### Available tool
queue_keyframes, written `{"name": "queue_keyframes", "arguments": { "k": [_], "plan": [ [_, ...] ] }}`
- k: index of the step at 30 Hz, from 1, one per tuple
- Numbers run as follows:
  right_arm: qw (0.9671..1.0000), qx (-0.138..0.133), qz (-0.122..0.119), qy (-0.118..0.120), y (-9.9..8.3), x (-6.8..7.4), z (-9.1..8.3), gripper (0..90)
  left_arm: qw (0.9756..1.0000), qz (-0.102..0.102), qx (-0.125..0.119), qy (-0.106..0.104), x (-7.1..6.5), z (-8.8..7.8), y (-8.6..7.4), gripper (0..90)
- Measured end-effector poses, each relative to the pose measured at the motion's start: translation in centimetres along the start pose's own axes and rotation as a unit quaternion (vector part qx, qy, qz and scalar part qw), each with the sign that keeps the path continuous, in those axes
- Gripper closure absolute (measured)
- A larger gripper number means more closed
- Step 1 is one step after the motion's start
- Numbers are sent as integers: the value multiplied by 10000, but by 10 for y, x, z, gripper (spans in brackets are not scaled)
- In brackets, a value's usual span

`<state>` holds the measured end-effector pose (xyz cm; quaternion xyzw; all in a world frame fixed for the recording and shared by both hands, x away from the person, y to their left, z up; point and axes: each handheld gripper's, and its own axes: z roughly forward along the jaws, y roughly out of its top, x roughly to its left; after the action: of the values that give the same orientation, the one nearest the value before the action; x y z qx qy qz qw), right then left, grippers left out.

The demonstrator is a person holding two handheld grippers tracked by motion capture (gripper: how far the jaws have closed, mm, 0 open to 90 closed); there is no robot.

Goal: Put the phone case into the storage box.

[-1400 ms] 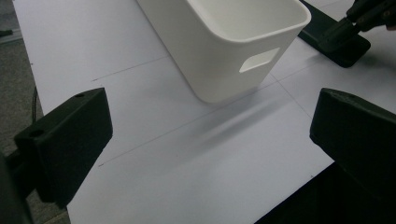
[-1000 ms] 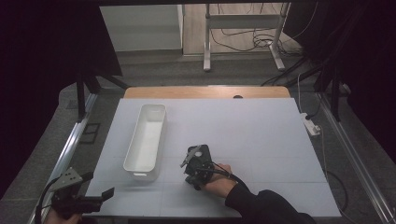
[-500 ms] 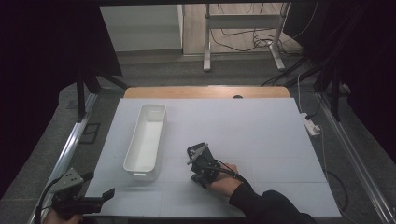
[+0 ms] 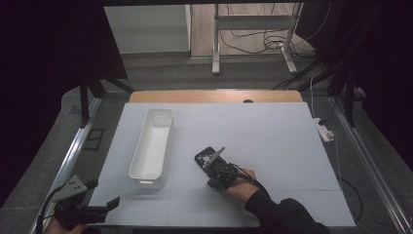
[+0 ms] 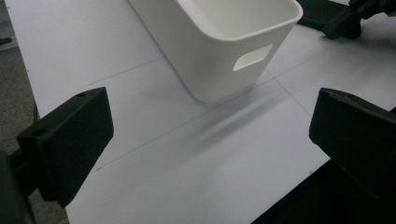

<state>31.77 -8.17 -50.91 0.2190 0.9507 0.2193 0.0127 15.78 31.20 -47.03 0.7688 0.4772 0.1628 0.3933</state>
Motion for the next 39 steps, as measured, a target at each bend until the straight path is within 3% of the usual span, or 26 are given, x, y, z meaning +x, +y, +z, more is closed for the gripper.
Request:
{"name": "queue_keyframes", "arguments": {
  "k": [9, 17, 23, 27, 29, 39],
  "plan": [
    [9998, -20, 152, -84, -6, -10, -4, 895, 10000, -23, -14, -10, 0, 0, 0, 5],
    [9998, -65, 160, -117, -6, -9, -7, 891, 10000, -37, -12, 6, 1, 0, 0, 0],
    [9992, -358, 144, -132, -3, -6, -22, 840, 10000, -21, 10, 8, 0, 0, 0, 0],
    [9983, -514, 148, -213, -1, -6, -32, 769, 10000, -41, 11, -4, 0, 0, 0, 0],
    [9979, -561, 151, -288, 1, -5, -36, 684, 10000, -46, 13, -4, 1, 0, 0, 0],
    [9967, -658, 157, -456, 6, -5, -40, 443, 10000, -57, 12, -32, 1, 1, 0, 0]
  ]
}}
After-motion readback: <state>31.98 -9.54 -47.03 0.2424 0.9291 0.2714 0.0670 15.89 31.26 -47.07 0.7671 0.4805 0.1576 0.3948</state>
